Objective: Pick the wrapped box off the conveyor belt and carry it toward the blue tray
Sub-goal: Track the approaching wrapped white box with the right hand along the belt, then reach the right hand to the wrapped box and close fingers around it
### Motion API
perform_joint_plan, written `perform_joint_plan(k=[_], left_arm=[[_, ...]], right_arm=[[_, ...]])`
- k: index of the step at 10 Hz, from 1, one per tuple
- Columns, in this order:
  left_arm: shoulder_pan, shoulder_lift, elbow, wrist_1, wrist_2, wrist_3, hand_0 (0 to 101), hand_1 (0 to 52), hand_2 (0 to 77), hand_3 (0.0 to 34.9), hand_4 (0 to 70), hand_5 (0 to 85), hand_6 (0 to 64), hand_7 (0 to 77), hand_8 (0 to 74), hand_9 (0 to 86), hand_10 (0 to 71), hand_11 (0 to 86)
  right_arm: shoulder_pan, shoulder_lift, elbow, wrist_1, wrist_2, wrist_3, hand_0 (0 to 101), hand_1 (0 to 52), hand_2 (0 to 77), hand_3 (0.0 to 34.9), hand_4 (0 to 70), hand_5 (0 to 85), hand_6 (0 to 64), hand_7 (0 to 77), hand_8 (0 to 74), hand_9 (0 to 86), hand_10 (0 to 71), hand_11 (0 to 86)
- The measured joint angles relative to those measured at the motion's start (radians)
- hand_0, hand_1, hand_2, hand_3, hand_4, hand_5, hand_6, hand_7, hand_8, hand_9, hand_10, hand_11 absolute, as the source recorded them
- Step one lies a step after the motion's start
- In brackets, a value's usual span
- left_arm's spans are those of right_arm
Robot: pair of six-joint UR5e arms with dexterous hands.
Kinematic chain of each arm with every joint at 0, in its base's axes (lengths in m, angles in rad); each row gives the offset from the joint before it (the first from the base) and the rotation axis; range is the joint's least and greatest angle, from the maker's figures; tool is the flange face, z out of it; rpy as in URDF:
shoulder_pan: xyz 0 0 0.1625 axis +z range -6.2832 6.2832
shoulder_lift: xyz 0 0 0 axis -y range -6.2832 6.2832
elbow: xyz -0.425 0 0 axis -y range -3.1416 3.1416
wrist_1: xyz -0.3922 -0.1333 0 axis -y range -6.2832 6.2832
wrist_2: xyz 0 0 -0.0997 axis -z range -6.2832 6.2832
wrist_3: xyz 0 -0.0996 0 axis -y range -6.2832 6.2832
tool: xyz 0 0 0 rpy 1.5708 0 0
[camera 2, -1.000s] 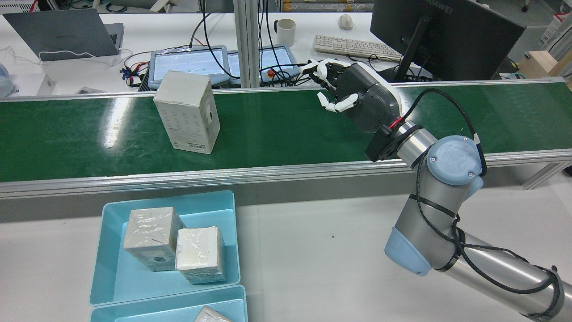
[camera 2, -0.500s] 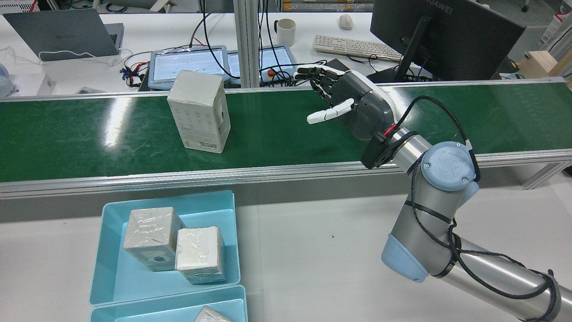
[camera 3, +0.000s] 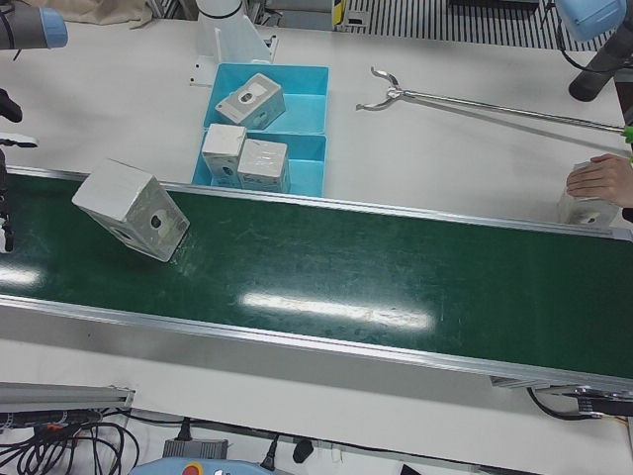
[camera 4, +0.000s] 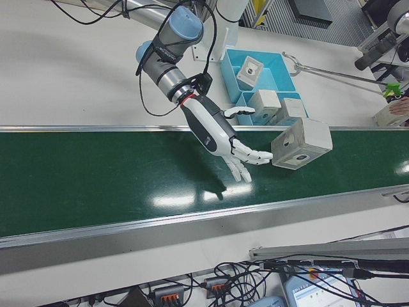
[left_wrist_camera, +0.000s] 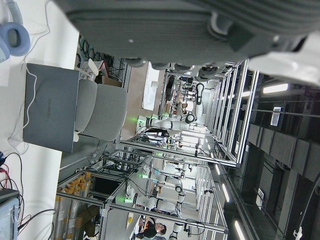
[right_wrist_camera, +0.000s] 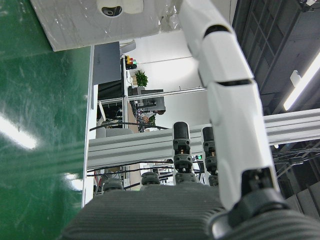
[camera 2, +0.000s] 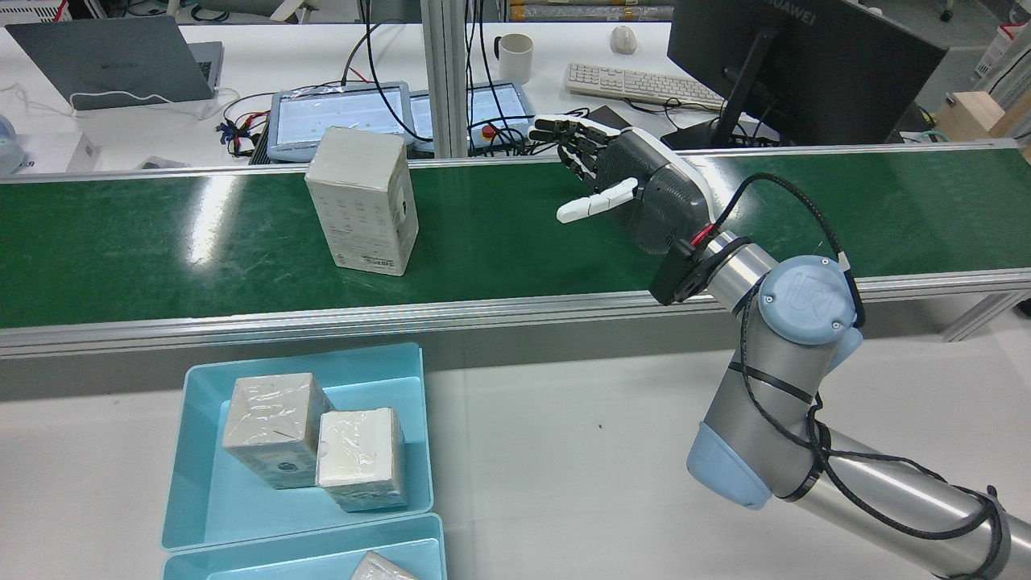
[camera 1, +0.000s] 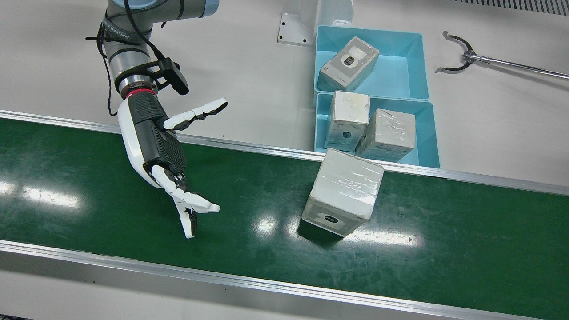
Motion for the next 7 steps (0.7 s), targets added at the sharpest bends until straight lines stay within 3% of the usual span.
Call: perform_joint_plan(k=[1,3,4,6,7], left_arm=[[0.0,0.0,0.0,0.0,0.0,0.0,0,0.0,0.5,0.0,0.0,1.1,0.0,0.5,0.5,0.0,0.0,0.5],[0.0,0.0,0.0,0.0,0.0,0.0,0,0.0,1.1,0.0,0.0,0.5,0.0,0.5,0.5,0.0,0.0,0.5],[0.0,0.0,0.0,0.0,0.0,0.0,0,0.0,0.5,0.0,0.0,0.5,0.0,0.5,0.5,0.0,0.5,0.0],[0.0,0.0,0.0,0.0,0.0,0.0,0,0.0,1.1,0.0,0.0,1.1,0.0,0.5,0.5,0.0,0.5,0.0],[0.0,0.0,0.0,0.0,0.0,0.0,0,0.0,1.1,0.0,0.0,1.1,0.0,0.5,0.5,0.0,0.5,0.0]], right_arm=[[0.0,0.0,-0.004,0.0,0.001,0.001,55,22.4,16.9,15.6,10.9,16.9,3.8,19.1,0.5,2.2,0.0,1.6],[0.0,0.001,-0.012,0.001,0.002,0.003,52,19.6,13.6,9.8,14.2,19.1,6.0,22.9,0.0,3.8,0.0,1.6],[0.001,0.0,-0.019,0.001,0.003,0.004,52,19.6,13.6,9.8,14.2,19.1,6.0,22.9,0.0,3.8,0.0,1.6],[-0.005,0.0,-0.034,0.003,0.005,0.004,52,18.5,13.6,6.2,16.9,19.6,7.6,22.9,0.0,3.3,0.0,1.6],[-0.014,0.001,-0.043,0.004,0.006,0.003,52,18.5,14.2,6.4,16.9,20.2,7.6,22.9,0.0,3.3,0.0,1.6]])
